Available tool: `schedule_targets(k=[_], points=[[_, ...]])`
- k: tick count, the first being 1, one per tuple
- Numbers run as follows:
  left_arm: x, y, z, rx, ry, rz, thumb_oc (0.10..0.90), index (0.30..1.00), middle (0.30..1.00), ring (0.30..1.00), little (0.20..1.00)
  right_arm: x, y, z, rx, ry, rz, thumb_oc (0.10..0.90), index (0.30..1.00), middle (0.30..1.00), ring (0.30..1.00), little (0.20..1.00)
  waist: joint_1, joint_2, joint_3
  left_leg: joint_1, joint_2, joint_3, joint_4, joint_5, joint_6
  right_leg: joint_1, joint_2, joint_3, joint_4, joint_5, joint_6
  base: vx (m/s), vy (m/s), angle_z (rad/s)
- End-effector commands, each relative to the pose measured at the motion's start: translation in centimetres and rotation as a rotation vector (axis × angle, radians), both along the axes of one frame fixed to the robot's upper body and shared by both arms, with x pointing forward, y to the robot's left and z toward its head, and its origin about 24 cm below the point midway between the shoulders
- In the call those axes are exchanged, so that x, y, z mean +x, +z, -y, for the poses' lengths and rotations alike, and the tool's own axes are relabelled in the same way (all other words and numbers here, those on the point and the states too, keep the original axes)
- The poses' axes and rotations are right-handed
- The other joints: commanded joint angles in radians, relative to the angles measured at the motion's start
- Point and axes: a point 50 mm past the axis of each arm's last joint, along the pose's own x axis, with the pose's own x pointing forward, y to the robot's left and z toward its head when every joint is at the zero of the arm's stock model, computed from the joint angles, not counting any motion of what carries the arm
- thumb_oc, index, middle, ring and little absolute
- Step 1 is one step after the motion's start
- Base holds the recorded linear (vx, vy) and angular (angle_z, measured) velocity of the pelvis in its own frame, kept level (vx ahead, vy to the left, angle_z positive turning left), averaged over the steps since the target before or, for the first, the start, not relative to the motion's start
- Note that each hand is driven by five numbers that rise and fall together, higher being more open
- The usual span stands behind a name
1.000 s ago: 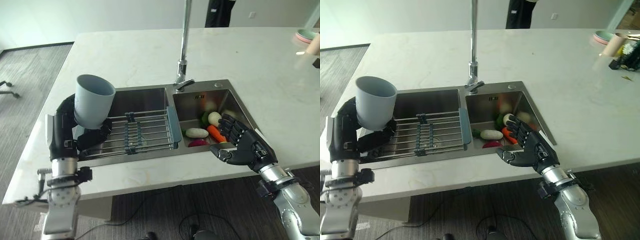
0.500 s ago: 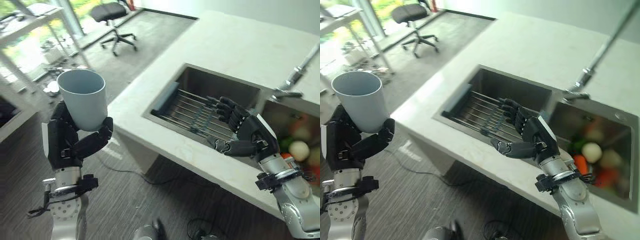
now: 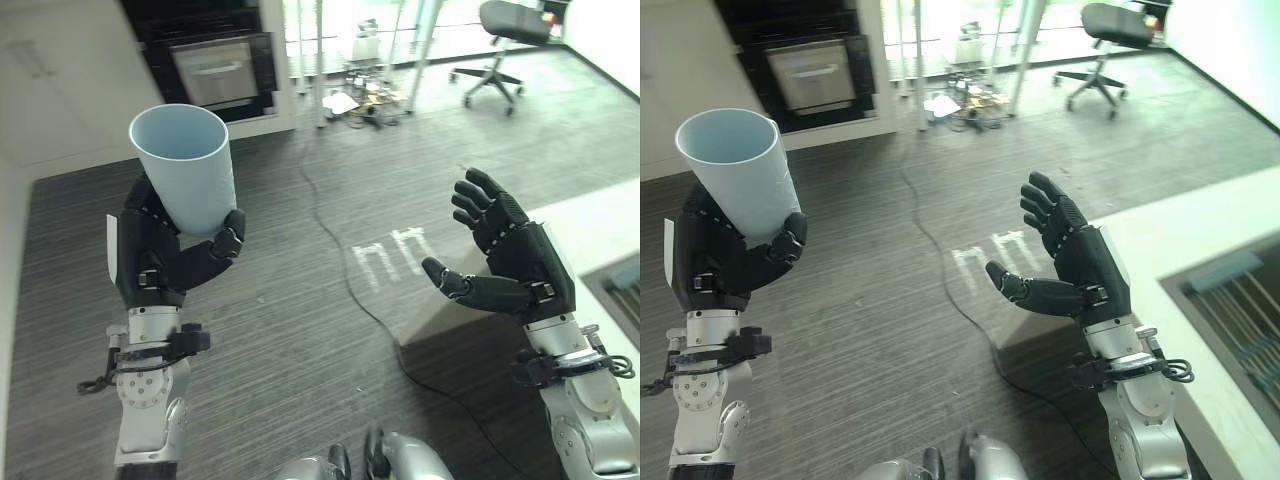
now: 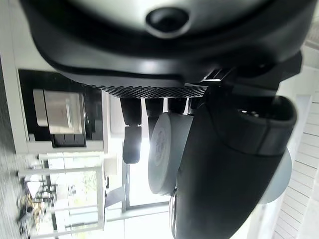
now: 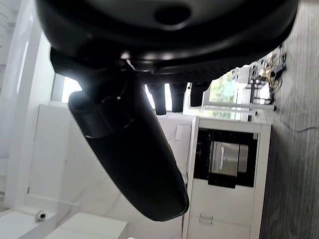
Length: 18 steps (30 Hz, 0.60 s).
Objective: Place the dishes in the dishwasher.
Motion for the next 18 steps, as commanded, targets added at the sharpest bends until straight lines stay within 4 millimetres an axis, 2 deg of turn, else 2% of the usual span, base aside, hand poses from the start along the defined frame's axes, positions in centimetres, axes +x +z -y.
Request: schedule_targets(k=[1,3,9,18], points=[[-2.1,5.7,0.8,0.045,0.012,0.34,0.4,0.3,0.3,0.3,0.3,-0.8,4.6,-0.8,0.013,0.085,0.265,0.8,0.9,0.9,0.9,0.9,0.021,0.002,-0.105,0.085,0.1,0.059,-0.211,0.028,-0.039,0.199,-0.073,-0.16,-0.117,-0.093,0.088,-0.03,-0.16,0.19],[-2.3,5.4,0.7,0.026,0.006,0.325,0.4,0.3,0.3,0.3,0.3,-0.7,4.7,-0.7,0.016,0.084,0.265,0.8,0.9,0.9,0.9,0.9,0.036,0.001,-0.112,0.079,0.109,0.058,-0.211,0.036,-0.051,0.21,-0.079,-0.183,-0.117,-0.105,0.085,-0.02,-0.144,-0.03],[-2.9,4.9,0.1,0.001,0.057,0.316,0.4,0.3,0.3,0.3,0.3,-0.3,4.5,-1.4,0.032,0.108,0.253,0.8,0.9,0.9,0.9,0.9,0.073,0.02,-0.119,0.064,0.116,0.032,-0.211,0.052,-0.071,0.223,-0.087,-0.224,-0.117,-0.127,0.079,-0.03,-0.074,0.15],[-3.0,4.7,-0.1,0.008,0.078,0.306,0.4,0.3,0.3,0.3,0.3,-0.4,4.3,-2.2,0.037,0.125,0.247,0.8,0.9,0.9,0.9,0.9,0.071,0.032,-0.128,0.065,0.123,0.03,-0.211,0.053,-0.076,0.236,-0.095,-0.243,-0.117,-0.137,0.078,0.01,-0.018,-0.03]])
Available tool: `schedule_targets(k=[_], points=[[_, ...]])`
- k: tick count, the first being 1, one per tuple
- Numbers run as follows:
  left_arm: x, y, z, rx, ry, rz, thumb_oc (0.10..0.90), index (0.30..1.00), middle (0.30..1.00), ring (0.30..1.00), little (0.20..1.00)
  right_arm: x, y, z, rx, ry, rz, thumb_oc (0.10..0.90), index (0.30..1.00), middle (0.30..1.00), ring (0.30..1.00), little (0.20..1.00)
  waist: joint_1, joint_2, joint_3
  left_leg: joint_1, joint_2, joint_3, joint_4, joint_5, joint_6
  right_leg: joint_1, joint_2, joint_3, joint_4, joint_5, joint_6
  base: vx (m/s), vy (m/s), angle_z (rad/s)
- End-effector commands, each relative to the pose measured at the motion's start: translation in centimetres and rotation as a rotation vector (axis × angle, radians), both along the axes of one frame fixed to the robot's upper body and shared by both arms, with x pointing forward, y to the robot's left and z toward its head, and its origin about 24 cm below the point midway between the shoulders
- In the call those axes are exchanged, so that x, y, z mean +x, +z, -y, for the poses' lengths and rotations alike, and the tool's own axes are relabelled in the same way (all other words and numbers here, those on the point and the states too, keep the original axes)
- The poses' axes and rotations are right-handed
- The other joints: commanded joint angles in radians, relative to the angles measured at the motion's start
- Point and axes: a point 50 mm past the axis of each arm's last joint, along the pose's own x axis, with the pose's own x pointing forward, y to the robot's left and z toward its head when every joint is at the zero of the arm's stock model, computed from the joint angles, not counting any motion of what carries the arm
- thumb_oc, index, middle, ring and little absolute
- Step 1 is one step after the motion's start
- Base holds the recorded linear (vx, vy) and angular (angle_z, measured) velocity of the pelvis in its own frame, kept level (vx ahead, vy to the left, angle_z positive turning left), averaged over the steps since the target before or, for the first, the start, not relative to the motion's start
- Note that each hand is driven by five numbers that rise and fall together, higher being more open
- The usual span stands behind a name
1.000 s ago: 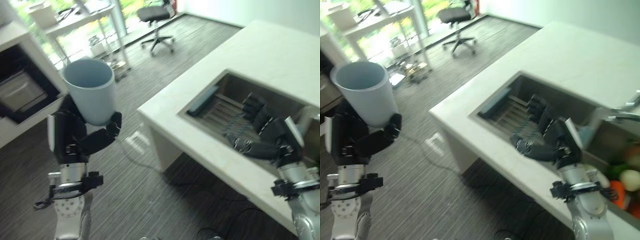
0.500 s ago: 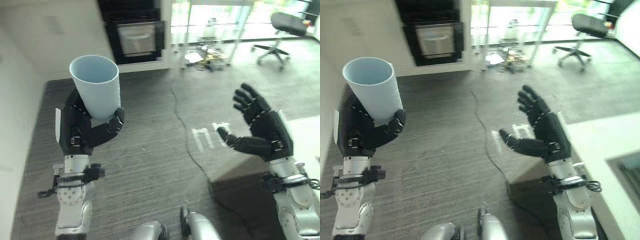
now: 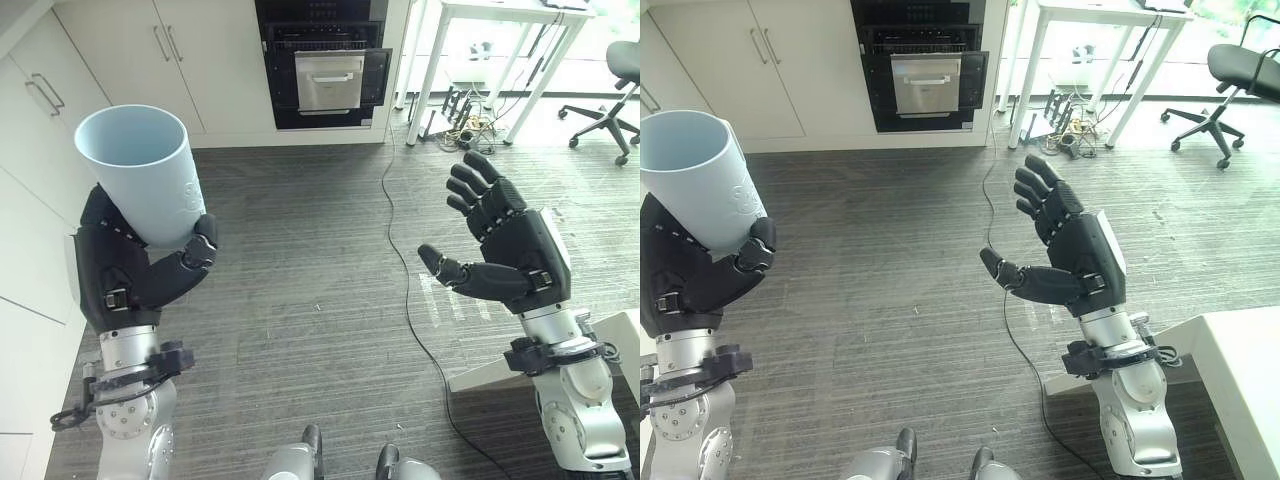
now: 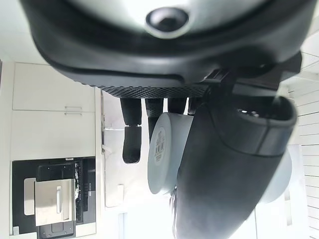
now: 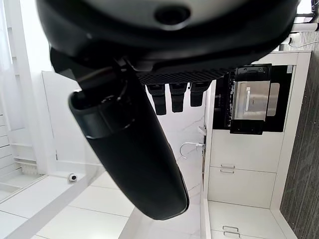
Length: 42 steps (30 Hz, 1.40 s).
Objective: Place the dishes in the dishwasher.
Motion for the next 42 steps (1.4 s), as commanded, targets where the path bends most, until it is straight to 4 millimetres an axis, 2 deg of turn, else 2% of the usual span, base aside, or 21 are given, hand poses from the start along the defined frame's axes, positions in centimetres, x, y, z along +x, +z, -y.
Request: schedule_targets(k=[1,2,3,7,11,23,26,30,32,33,35,36,37,38,40,42], points=[[-0.6,4.0,0.8,0.072,-0.04,0.26,0.4,0.3,0.3,0.3,0.3,-1.2,3.8,0.0,-0.016,0.018,0.226,0.8,0.9,0.9,0.9,0.9,-0.031,0.042,-0.126,-0.001,0.048,-0.044,0.08,-0.126,-0.069,0.003,0.022,-0.047,0.046,-0.073,0.015,0.0,0.0,0.0],[-0.6,4.0,0.8,0.072,-0.043,0.26,0.4,0.3,0.3,0.3,0.3,-1.3,3.7,-0.1,-0.023,0.02,0.227,0.8,0.9,0.9,0.9,0.9,-0.032,0.042,-0.127,0.001,0.048,-0.043,0.08,-0.127,-0.068,0.004,0.02,-0.048,0.046,-0.073,0.015,0.0,0.0,0.0],[1.2,4.3,3.2,0.184,-0.083,0.286,0.4,0.3,0.3,0.3,0.3,-0.3,3.7,-0.2,-0.051,0.046,0.194,0.8,0.9,0.9,0.9,0.9,-0.102,0.016,-0.111,0.019,0.001,-0.03,0.08,-0.162,-0.023,-0.061,0.097,0.11,0.046,-0.033,0.011,0.02,-0.03,0.01],[1.0,4.1,2.6,0.17,-0.075,0.266,0.4,0.3,0.3,0.3,0.3,-0.6,3.4,0.3,-0.005,0.031,0.184,0.8,0.9,0.9,0.9,0.9,-0.095,0.023,-0.118,0.02,0.011,-0.031,0.08,-0.159,-0.031,-0.045,0.093,0.095,0.046,-0.046,0.006,0.05,-0.107,-0.02],[0.7,3.8,2.3,0.13,-0.082,0.262,0.4,0.3,0.3,0.3,0.3,-0.8,3.0,-0.1,-0.022,0.028,0.175,0.8,0.9,0.9,0.9,0.9,-0.092,0.034,-0.121,0.028,0.019,-0.04,0.08,-0.157,-0.039,-0.029,0.093,0.077,0.046,-0.063,-0.004,0.06,-0.105,-0.01],[0.4,3.5,2.3,0.09,-0.114,0.243,0.4,0.3,0.3,0.3,0.3,-1.0,2.6,-0.3,-0.048,0.008,0.154,0.8,0.9,0.9,0.9,0.9,-0.085,0.033,-0.121,0.036,0.037,-0.058,0.08,-0.146,-0.06,-0.011,0.102,0.056,0.046,-0.081,-0.017,0.02,-0.092,0.04],[0.4,3.3,2.3,0.07,-0.115,0.241,0.4,0.3,0.3,0.3,0.3,-1.0,2.6,0.1,-0.062,-0.002,0.149,0.8,0.9,0.9,0.9,0.9,-0.087,0.026,-0.109,0.055,0.036,-0.04,0.08,-0.118,-0.074,-0.01,0.108,0.058,0.046,-0.079,-0.027,0.03,-0.139,0.07],[0.1,3.1,2.3,0.083,-0.132,0.253,0.4,0.3,0.3,0.3,0.3,-1.4,2.1,0.9,-0.045,-0.003,0.135,0.8,0.9,0.9,0.9,0.9,-0.08,-0.011,-0.067,0.061,-0.005,0.011,0.08,0.004,-0.068,0.006,0.09,0.076,0.046,-0.064,-0.039,0.07,-0.108,0.09],[-0.2,3.0,2.5,0.099,-0.15,0.251,0.4,0.3,0.3,0.3,0.3,-1.5,1.8,0.8,-0.039,-0.007,0.129,0.8,0.9,0.9,0.9,0.9,-0.078,0.002,-0.044,0.002,0.018,0.037,0.08,-0.019,-0.064,0.023,0.103,0.075,0.046,-0.066,-0.033,0.09,0.05,0.26],[-0.3,2.9,2.6,0.108,-0.149,0.245,0.4,0.3,0.3,0.3,0.3,-1.4,1.7,0.6,-0.036,0.002,0.127,0.8,0.9,0.9,0.9,0.9,-0.075,0.02,-0.037,-0.038,0.044,0.038,0.08,-0.028,-0.073,0.035,0.118,0.077,0.046,-0.074,-0.028,0.15,0.127,0.29],[-0.4,2.8,2.7,0.113,-0.145,0.241,0.4,0.3,0.3,0.3,0.3,-1.4,1.6,0.2,-0.038,0.011,0.13,0.8,0.9,0.9,0.9,0.9,-0.069,0.044,-0.035,-0.1,0.079,0.023,0.08,0.003,-0.095,0.053,0.139,0.084,0.046,-0.087,-0.027,0.18,0.141,0.16],[-0.3,2.9,2.7,0.108,-0.143,0.243,0.4,0.3,0.3,0.3,0.3,-1.4,1.6,0.1,-0.041,0.013,0.134,0.8,0.9,0.9,0.9,0.9,-0.064,0.056,-0.033,-0.143,0.098,0.008,0.08,0.041,-0.109,0.073,0.157,0.099,0.046,-0.104,-0.034,0.21,0.174,-0.03],[-0.3,2.9,2.5,0.091,-0.145,0.248,0.4,0.3,0.3,0.3,0.3,-1.5,1.8,0.2,-0.045,0.012,0.137,0.8,0.9,0.9,0.9,0.9,-0.059,0.062,-0.036,-0.167,0.1,-0.006,0.08,0.053,-0.115,0.088,0.167,0.107,0.046,-0.118,-0.039,0.31,0.322,-0.13],[-0.4,2.9,2.4,0.086,-0.128,0.261,0.4,0.3,0.3,0.3,0.3,-1.4,2.1,0.4,-0.047,0.028,0.14,0.8,0.9,0.9,0.9,0.9,-0.058,0.065,-0.046,-0.17,0.099,-0.003,0.08,0.024,-0.109,0.096,0.155,0.101,0.046,-0.127,-0.033,0.26,0.309,-0.24],[-0.4,3.0,2.4,0.096,-0.122,0.267,0.4,0.3,0.3,0.3,0.3,-1.5,2.2,0.5,-0.039,0.035,0.141,0.8,0.9,0.9,0.9,0.9,-0.062,0.069,-0.054,-0.166,0.107,0.011,0.08,0.013,-0.106,0.106,0.146,0.096,0.046,-0.133,-0.029,0.24,0.274,-0.53],[-0.4,3.3,2.4,0.109,-0.115,0.272,0.4,0.3,0.3,0.3,0.3,-1.9,2.2,0.6,-0.018,0.051,0.139,0.8,0.9,0.9,0.9,0.9,-0.064,0.061,-0.074,-0.138,0.086,0.015,0.08,-0.026,-0.082,0.144,0.113,0.095,0.046,-0.153,-0.007,0.25,0.257,-0.39]])
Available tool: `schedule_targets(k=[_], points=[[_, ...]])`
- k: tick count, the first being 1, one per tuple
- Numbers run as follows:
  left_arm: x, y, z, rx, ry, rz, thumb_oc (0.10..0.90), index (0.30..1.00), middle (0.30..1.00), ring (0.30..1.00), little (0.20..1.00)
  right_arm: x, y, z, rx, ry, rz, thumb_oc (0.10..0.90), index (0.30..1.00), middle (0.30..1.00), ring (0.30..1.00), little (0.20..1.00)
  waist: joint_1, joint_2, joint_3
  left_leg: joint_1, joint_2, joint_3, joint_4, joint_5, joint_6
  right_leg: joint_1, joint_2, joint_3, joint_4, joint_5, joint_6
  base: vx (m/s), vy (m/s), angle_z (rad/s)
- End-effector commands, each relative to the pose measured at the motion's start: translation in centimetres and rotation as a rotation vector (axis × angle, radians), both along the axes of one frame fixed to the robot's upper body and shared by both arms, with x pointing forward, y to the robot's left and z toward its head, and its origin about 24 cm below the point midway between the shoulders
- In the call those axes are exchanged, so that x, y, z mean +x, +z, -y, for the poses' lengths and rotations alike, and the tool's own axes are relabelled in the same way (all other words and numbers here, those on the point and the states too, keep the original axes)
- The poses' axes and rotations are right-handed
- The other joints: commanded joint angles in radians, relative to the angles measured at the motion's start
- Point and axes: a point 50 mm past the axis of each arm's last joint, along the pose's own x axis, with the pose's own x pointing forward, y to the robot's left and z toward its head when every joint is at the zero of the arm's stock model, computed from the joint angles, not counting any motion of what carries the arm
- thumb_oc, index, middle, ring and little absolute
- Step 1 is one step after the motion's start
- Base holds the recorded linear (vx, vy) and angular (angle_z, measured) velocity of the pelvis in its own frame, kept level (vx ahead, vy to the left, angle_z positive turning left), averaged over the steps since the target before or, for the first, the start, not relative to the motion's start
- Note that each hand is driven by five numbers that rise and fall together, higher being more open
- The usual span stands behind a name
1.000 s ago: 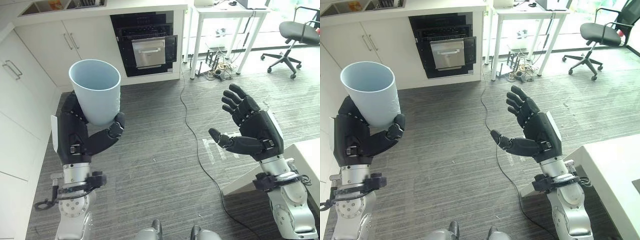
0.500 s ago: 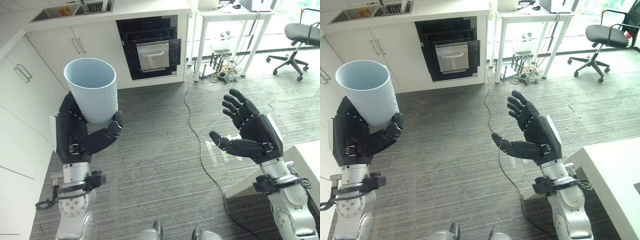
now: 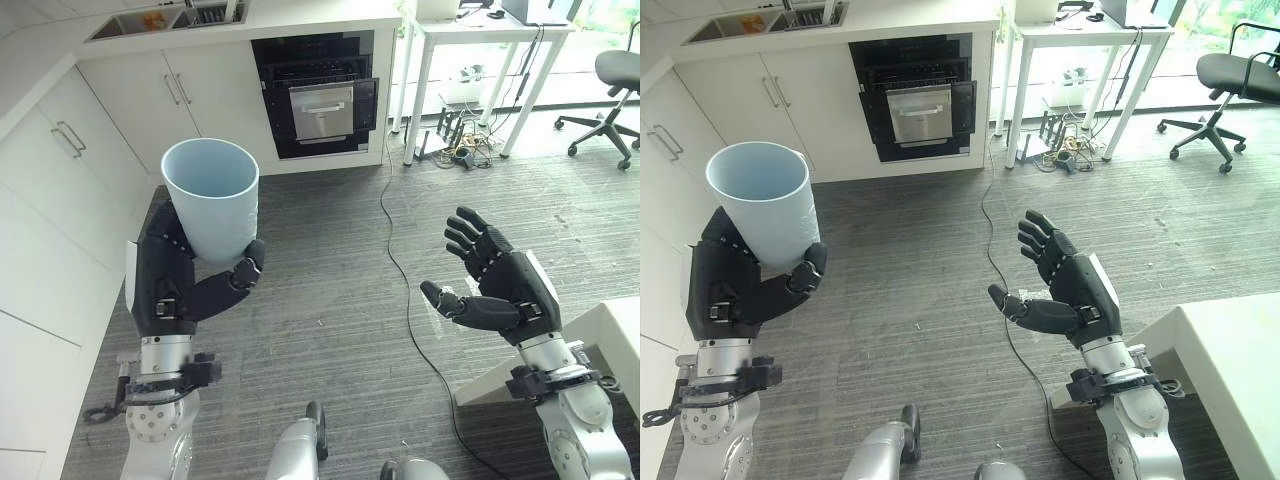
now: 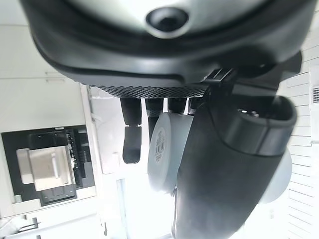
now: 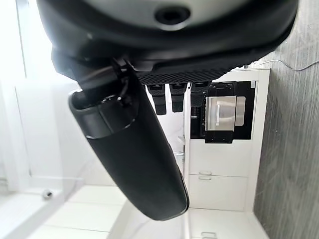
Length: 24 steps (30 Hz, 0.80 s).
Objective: Place the dishes in the dishwasher.
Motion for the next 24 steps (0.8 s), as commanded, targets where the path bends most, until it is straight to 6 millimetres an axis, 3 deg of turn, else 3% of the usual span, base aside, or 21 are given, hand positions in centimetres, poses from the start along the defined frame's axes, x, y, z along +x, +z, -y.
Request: schedule_targets(k=[1,6,8,9,10,12,14,16,17,18,21,24], points=[[-0.5,5.5,0.2,0.028,-0.024,0.324,0.4,0.3,0.3,0.3,0.3,-0.2,5.3,-1.4,0.08,0.094,0.321,0.8,0.9,0.9,0.9,0.9,-0.012,-0.032,-0.074,0.09,-0.011,0.009,-0.055,-0.016,-0.02,0.08,0.042,-0.002,-0.109,0.04,0.042,0.17,0.179,-0.15],[0.3,6.7,1.0,0.071,-0.074,0.351,0.4,0.3,0.3,0.3,0.3,0.0,5.8,-2.2,0.08,0.068,0.361,0.8,0.9,0.9,0.9,0.9,0.009,-0.057,-0.11,0.109,-0.066,-0.02,-0.055,-0.057,0.032,0.098,-0.014,-0.038,-0.109,0.058,0.072,0.16,0.175,0.08],[0.6,6.8,1.2,0.077,-0.088,0.35,0.4,0.3,0.3,0.3,0.3,0.3,5.9,-2.5,0.094,0.059,0.369,0.8,0.9,0.9,0.9,0.9,0.012,-0.064,-0.113,0.115,-0.094,-0.037,-0.055,-0.065,0.051,0.112,-0.025,-0.046,-0.109,0.094,0.082,0.22,0.211,0.34],[0.7,6.9,1.4,0.076,-0.113,0.343,0.4,0.3,0.3,0.3,0.3,0.4,5.7,-2.9,0.113,0.051,0.368,0.8,0.9,0.9,0.9,0.9,0.009,-0.073,-0.114,0.147,-0.136,-0.056,-0.055,-0.09,0.079,0.157,-0.032,-0.069,-0.109,0.261,0.114,0.24,0.237,0.25],[0.6,6.9,1.4,0.076,-0.114,0.344,0.4,0.3,0.3,0.3,0.3,0.4,5.7,-3.0,0.114,0.052,0.369,0.8,0.9,0.9,0.9,0.9,0.006,-0.068,-0.113,0.145,-0.133,-0.06,-0.055,-0.085,0.081,0.153,-0.027,-0.072,-0.109,0.278,0.114,0.25,0.28,0.25],[0.4,6.9,1.6,0.094,-0.112,0.352,0.4,0.3,0.3,0.3,0.3,0.4,5.4,-3.4,0.118,0.068,0.359,0.8,0.9,0.9,0.9,0.9,-0.003,-0.049,-0.097,0.177,-0.142,-0.079,-0.055,-0.098,0.093,0.07,-0.029,-0.102,0.068,0.346,0.11,0.13,0.235,0.36],[0.4,6.9,1.7,0.095,-0.093,0.35,0.4,0.3,0.3,0.3,0.3,0.6,5.1,-3.7,0.122,0.081,0.341,0.8,0.9,0.9,0.9,0.9,-0.003,-0.044,-0.09,0.189,-0.139,-0.077,-0.055,-0.103,0.091,0.011,-0.04,-0.126,0.086,0.327,0.097,0.12,0.123,-0.16],[0.6,6.9,1.3,0.076,-0.075,0.341,0.4,0.3,0.3,0.3,0.3,0.8,4.9,-3.7,0.123,0.098,0.319,0.8,0.9,0.9,0.9,0.9,-0.006,-0.047,-0.081,0.205,-0.13,-0.075,-0.055,-0.103,0.075,-0.024,-0.021,-0.165,-0.054,0.276,0.08,0.19,-0.075,-0.27],[0.7,6.9,1.1,0.078,-0.072,0.343,0.4,0.3,0.3,0.3,0.3,0.7,4.9,-3.5,0.123,0.1,0.316,0.8,0.9,0.9,0.9,0.9,-0.012,-0.054,-0.071,0.22,-0.13,-0.071,-0.055,-0.112,0.068,-0.047,-0.023,-0.174,-0.109,0.263,0.08,0.33,-0.217,-0.27],[0.5,6.9,0.9,0.097,-0.072,0.344,0.4,0.3,0.3,0.3,0.3,0.5,4.8,-2.9,0.131,0.098,0.315,0.8,0.9,0.9,0.9,0.9,-0.03,-0.075,-0.054,0.248,-0.138,-0.049,-0.055,-0.139,0.066,-0.144,-0.06,-0.154,-0.109,0.253,0.091,0.3,-0.222,-0.38],[0.6,6.8,1.1,0.111,-0.075,0.334,0.4,0.3,0.3,0.3,0.3,0.4,4.8,-2.6,0.144,0.095,0.311,0.8,0.9,0.9,0.9,0.9,-0.069,-0.091,-0.04,0.293,-0.151,-0.042,-0.055,-0.174,0.067,-0.277,-0.095,-0.081,-0.109,0.315,0.123,0.27,-0.171,0.02],[0.9,6.6,1.3,0.112,-0.069,0.326,0.4,0.3,0.3,0.3,0.3,0.4,4.7,-3.0,0.148,0.106,0.312,0.8,0.9,0.9,0.9,0.9,-0.091,-0.086,-0.037,0.335,-0.158,-0.058,-0.055,-0.212,0.076,-0.352,-0.113,-0.045,-0.109,0.352,0.129,0.31,-0.238,0.46]])
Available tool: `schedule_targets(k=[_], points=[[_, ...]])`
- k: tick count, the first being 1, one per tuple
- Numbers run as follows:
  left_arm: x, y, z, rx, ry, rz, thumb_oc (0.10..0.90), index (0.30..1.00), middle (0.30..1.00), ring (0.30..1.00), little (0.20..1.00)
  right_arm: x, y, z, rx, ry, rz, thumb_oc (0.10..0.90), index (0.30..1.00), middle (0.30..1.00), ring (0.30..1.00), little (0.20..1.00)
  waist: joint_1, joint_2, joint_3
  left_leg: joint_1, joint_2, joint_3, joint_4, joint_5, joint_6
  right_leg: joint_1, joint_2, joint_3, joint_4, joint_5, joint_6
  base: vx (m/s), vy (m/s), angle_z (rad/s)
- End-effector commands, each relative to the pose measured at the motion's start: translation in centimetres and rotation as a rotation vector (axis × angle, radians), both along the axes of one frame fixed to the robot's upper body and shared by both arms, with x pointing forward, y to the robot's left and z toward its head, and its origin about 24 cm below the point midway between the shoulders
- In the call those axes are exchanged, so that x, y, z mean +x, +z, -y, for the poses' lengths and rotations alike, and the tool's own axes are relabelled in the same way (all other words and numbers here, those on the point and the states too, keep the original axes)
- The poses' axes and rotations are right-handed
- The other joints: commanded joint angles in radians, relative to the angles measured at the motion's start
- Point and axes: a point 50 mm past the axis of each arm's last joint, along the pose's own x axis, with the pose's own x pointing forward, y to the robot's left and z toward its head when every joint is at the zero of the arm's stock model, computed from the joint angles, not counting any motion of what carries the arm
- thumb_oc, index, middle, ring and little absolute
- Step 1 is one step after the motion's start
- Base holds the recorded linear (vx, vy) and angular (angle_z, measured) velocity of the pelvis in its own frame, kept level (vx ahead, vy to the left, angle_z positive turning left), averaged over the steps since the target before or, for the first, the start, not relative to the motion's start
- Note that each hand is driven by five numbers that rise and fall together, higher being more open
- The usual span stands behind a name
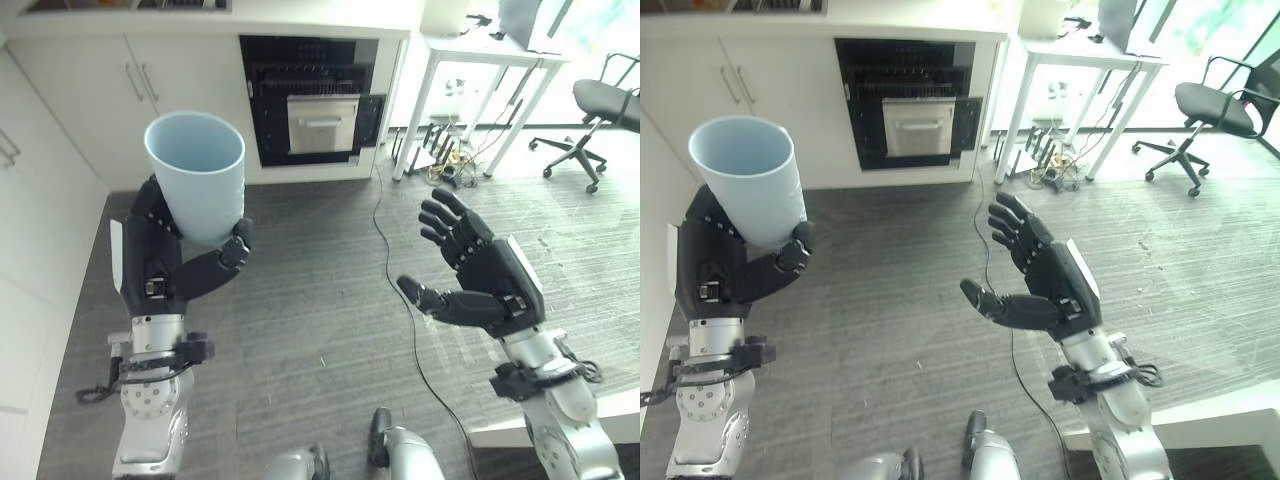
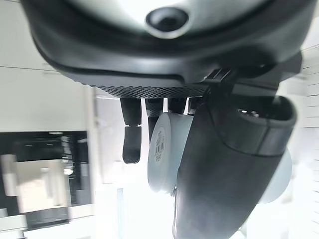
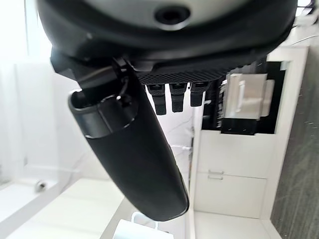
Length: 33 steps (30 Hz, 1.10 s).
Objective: Place the dishes in the dishwasher.
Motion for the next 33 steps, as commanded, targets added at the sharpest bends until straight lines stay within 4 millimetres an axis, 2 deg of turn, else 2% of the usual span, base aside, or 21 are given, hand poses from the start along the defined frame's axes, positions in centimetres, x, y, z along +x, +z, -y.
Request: schedule_targets(k=[1,4,9,10,13,15,16,17,18,20,21,23,24,26,29,33], points=[[-1.3,6.3,2.2,0.128,-0.097,0.34,0.4,0.3,0.3,0.3,0.3,0.3,4.1,0.1,0.06,0.021,0.26,0.8,0.9,0.9,0.9,0.9,0.011,0.002,-0.066,0.108,0.047,-0.065,-0.107,-0.036,-0.089,0.1,0.021,-0.015,-0.061,0.052,0.034,0.28,-0.26,0.56],[-1.5,6.1,2.0,0.115,-0.089,0.323,0.4,0.3,0.3,0.3,0.3,0.3,4.3,-0.3,0.05,0.032,0.257,0.8,0.9,0.9,0.9,0.9,0.016,-0.003,-0.101,0.145,0.055,-0.055,-0.107,-0.066,-0.095,0.131,0.023,-0.033,-0.061,0.046,0.043,0.31,-0.341,0.42],[-1.5,6.1,2.1,0.093,-0.102,0.333,0.4,0.3,0.3,0.3,0.3,0.8,4.6,-0.2,0.027,0.03,0.261,0.8,0.9,0.9,0.9,0.9,0.01,0.007,-0.141,0.222,0.08,-0.064,-0.107,-0.096,-0.127,0.181,0.056,-0.055,-0.061,0.012,0.001,0.27,-0.291,0.0],[-1.5,6.1,2.1,0.063,-0.134,0.332,0.4,0.3,0.3,0.3,0.3,0.7,4.6,0.0,0.018,0.027,0.256,0.8,0.9,0.9,0.9,0.9,0.007,0.011,-0.147,0.234,0.091,-0.061,-0.107,-0.082,-0.14,0.19,0.066,-0.061,-0.061,0.003,-0.01,0.22,-0.269,-0.27],[-1.5,5.8,2.2,-0.018,-0.201,0.323,0.4,0.3,0.3,0.3,0.3,0.4,4.3,0.8,-0.003,0.013,0.237,0.8,0.9,0.9,0.9,0.9,0.003,0.025,-0.148,0.253,0.127,-0.052,-0.107,0.124,-0.192,0.234,0.113,-0.058,-0.061,-0.044,-0.052,0.21,-0.277,-0.22],[-1.7,5.7,2.2,-0.022,-0.208,0.334,0.4,0.3,0.3,0.3,0.3,0.1,4.1,1.3,-0.011,0.009,0.222,0.8,0.9,0.9,0.9,0.9,0.006,0.016,-0.141,0.258,0.118,-0.039,-0.107,0.23,-0.207,0.265,0.12,-0.044,-0.061,-0.069,-0.072,0.2,-0.238,-0.21],[-1.9,5.7,2.3,-0.014,-0.208,0.344,0.4,0.3,0.3,0.3,0.3,-0.1,3.8,1.6,-0.021,-0.005,0.213,0.8,0.9,0.9,0.9,0.9,0.017,-0.002,-0.124,0.195,0.11,-0.001,-0.102,0.262,-0.201,0.304,0.114,-0.035,-0.061,-0.085,-0.079,0.16,-0.207,-0.12],[-1.9,5.6,2.3,-0.013,-0.206,0.345,0.4,0.3,0.3,0.3,0.3,-0.1,3.7,1.6,-0.019,-0.01,0.207,0.8,0.9,0.9,0.9,0.9,0.023,-0.007,-0.116,0.167,0.104,0.014,-0.105,0.249,-0.192,0.315,0.113,-0.029,-0.061,-0.091,-0.078,0.13,-0.129,-0.11],[-2.0,5.4,2.2,-0.013,-0.201,0.344,0.4,0.3,0.3,0.3,0.3,0.0,3.5,1.7,-0.016,-0.012,0.199,0.8,0.9,0.9,0.9,0.9,0.027,-0.004,-0.106,0.133,0.104,0.031,-0.107,0.209,-0.18,0.326,0.117,-0.023,-0.061,-0.099,-0.074,0.11,-0.003,-0.15],[-2.4,5.2,2.0,0.0,-0.193,0.34,0.4,0.3,0.3,0.3,0.3,0.2,3.4,1.6,-0.023,0.0,0.198,0.8,0.9,0.9,0.9,0.9,0.03,0.015,-0.093,0.072,0.131,0.064,-0.107,0.142,-0.171,0.337,0.135,-0.018,-0.061,-0.109,-0.061,0.12,0.056,-0.08],[-2.5,5.2,1.9,0.006,-0.189,0.34,0.4,0.3,0.3,0.3,0.3,0.2,3.4,1.5,-0.026,0.005,0.2,0.8,0.9,0.9,0.9,0.9,0.032,0.023,-0.089,0.041,0.149,0.074,-0.107,0.135,-0.177,0.343,0.143,-0.017,-0.061,-0.113,-0.057,0.1,0.068,0.06],[-2.7,5.2,1.9,0.009,-0.19,0.343,0.4,0.3,0.3,0.3,0.3,0.1,3.5,1.5,-0.036,0.005,0.206,0.8,0.9,0.9,0.9,0.9,0.037,0.039,-0.082,-0.05,0.206,0.081,-0.107,0.159,-0.204,0.368,0.164,-0.015,-0.061,-0.136,-0.057,0.14,0.084,-0.07],[-2.7,5.3,2.0,0.011,-0.192,0.351,0.4,0.3,0.3,0.3,0.3,0.1,3.6,1.5,-0.04,-0.002,0.211,0.8,0.9,0.9,0.9,0.9,0.043,0.048,-0.08,-0.1,0.24,0.076,-0.107,0.19,-0.226,0.387,0.176,-0.015,-0.061,-0.155,-0.064,0.15,0.088,-0.09],[-2.7,5.2,2.1,0.009,-0.194,0.359,0.4,0.3,0.3,0.3,0.3,0.2,3.7,1.5,-0.045,-0.004,0.209,0.8,0.9,0.9,0.9,0.9,0.049,0.056,-0.08,-0.132,0.256,0.07,-0.107,0.217,-0.241,0.4,0.185,-0.02,-0.061,-0.17,-0.072,0.17,0.14,-0.04],[-3.0,4.8,1.9,0.005,-0.175,0.362,0.4,0.3,0.3,0.3,0.3,0.1,3.4,1.7,-0.044,0.007,0.19,0.8,0.9,0.9,0.9,0.9,0.053,0.056,-0.084,-0.131,0.254,0.08,-0.107,0.204,-0.243,0.422,0.171,-0.033,-0.061,-0.19,-0.067,0.21,0.181,-0.08],[-3.3,4.9,1.5,0.013,-0.14,0.367,0.4,0.3,0.3,0.3,0.3,-0.6,3.0,2.1,-0.046,0.027,0.168,0.8,0.9,0.9,0.9,0.9,0.052,0.053,-0.103,-0.11,0.239,0.069,-0.107,0.171,-0.222,0.429,0.155,-0.04,-0.061,-0.198,-0.059,0.17,0.192,-0.24]])
